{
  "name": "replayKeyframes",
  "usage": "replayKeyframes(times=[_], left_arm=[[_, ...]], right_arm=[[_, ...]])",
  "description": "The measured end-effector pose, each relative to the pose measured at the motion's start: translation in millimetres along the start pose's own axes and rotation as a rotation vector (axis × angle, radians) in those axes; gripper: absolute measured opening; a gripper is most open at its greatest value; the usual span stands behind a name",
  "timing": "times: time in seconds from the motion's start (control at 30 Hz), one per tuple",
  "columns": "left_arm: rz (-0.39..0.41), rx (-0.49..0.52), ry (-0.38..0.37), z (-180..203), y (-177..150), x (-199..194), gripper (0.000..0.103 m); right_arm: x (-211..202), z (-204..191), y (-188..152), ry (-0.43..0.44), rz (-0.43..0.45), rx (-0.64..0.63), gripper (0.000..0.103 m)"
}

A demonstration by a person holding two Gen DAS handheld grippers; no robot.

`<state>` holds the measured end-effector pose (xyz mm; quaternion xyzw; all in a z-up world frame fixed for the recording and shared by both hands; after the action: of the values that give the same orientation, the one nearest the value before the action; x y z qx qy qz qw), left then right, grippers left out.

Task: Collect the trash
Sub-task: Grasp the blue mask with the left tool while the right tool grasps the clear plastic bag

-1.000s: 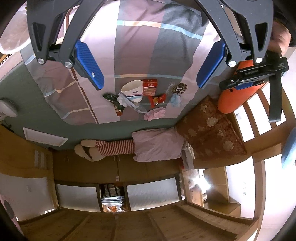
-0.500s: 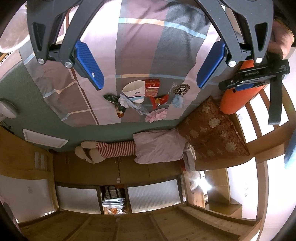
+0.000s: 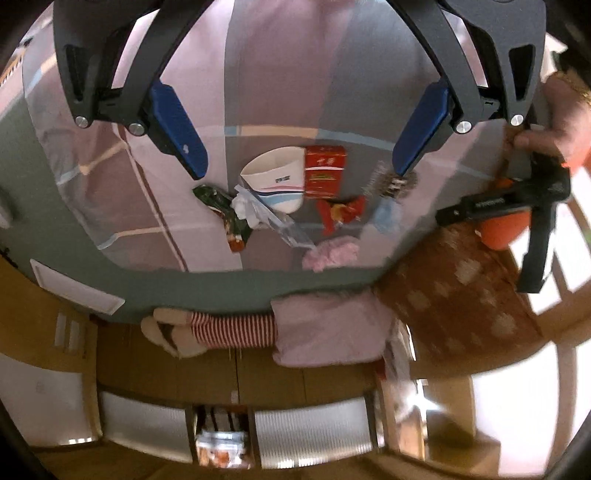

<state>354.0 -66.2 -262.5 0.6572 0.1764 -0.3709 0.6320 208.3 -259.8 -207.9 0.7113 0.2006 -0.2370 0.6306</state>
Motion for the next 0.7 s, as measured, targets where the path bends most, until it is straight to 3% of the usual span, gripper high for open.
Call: replayKeyframes(times=[0.17,0.27,0.33,0.4,0.43,0.47,0.5,0.53,0.6,0.7], left_arm=[[-0.059,-0.044,0.011,-17.0,19.3,67.8,0.099],[-0.078,0.004,0.018,-13.1,28.4,103.8,0.098],[-0.09,0.026,0.029,-9.7,33.0,124.8,0.094],[-0.114,-0.015,-0.003,-7.6,35.6,140.0,0.087],[-0.139,-0.036,-0.035,-4.6,35.1,147.4,0.072],[-0.165,-0.043,-0.058,-0.5,32.9,154.4,0.039],[-0.196,-0.04,-0.068,2.8,28.4,160.3,0.021],[-0.209,-0.038,-0.068,3.6,25.1,161.9,0.012],[-0.196,-0.036,-0.083,5.5,26.5,152.8,0.01],[-0.153,-0.01,-0.095,13.2,33.6,118.2,0.01]], right_arm=[[81.9,12.9,25.7,-0.046,-0.078,-0.053,0.098],[128.2,18.3,34.9,-0.085,-0.13,-0.11,0.097],[155.4,24.7,35.3,-0.107,-0.184,-0.121,0.089],[178.7,30.7,33.3,-0.116,-0.236,-0.116,0.078],[188.5,34.2,29.1,-0.115,-0.281,-0.103,0.059],[193.9,37.1,25.3,-0.103,-0.31,-0.08,0.036],[191.3,39.5,25.4,-0.1,-0.301,-0.061,0.035],[187.6,39.4,25.4,-0.096,-0.293,-0.054,0.031],[164.5,34.0,28.0,-0.056,-0.248,-0.051,0.023],[119.2,30.0,35.5,-0.007,-0.153,-0.011,0.022]])
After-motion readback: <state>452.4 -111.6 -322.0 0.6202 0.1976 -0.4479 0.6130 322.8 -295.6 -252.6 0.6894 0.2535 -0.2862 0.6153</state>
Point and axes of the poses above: each gripper's, at about its wrist camera, not at the fingertips, and x roughly the way its jaws point, z to its right, y to its top, the point moved 8 cm from there along x, roughly the way its jaws point, and after that the axes turned 6 degrees about y, right-handed, at the moved point
